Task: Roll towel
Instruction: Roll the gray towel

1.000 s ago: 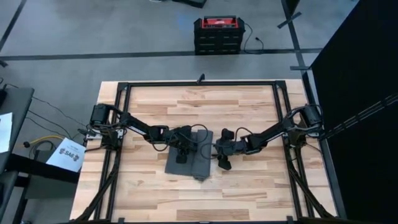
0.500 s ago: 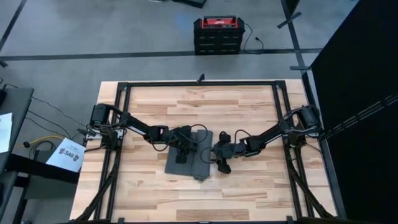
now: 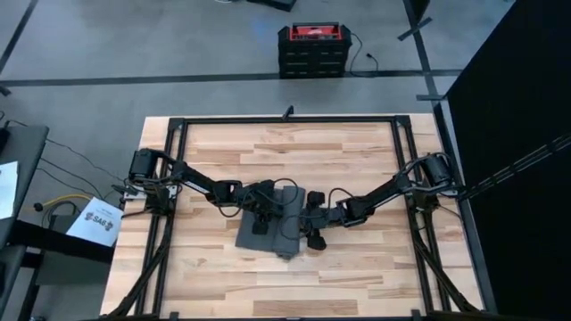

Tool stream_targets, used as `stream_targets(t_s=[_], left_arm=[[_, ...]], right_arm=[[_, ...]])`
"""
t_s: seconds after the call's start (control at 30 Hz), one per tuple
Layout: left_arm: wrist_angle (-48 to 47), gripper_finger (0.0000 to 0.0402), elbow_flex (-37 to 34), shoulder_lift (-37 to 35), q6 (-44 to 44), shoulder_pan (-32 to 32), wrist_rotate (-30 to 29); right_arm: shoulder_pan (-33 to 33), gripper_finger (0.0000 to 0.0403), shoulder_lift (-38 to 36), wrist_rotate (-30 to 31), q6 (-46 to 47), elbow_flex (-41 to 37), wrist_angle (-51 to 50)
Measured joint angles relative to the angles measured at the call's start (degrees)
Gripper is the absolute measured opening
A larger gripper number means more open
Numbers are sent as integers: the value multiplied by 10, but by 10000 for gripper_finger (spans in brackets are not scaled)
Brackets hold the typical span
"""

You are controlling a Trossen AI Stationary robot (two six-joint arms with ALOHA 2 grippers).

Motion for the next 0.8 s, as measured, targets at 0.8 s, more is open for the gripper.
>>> stream_targets(t_s=[0.8], left_arm=[[-274, 118, 0, -256, -38, -38, -14]], right_arm=[[-12, 221, -17, 26, -103, 84, -29]])
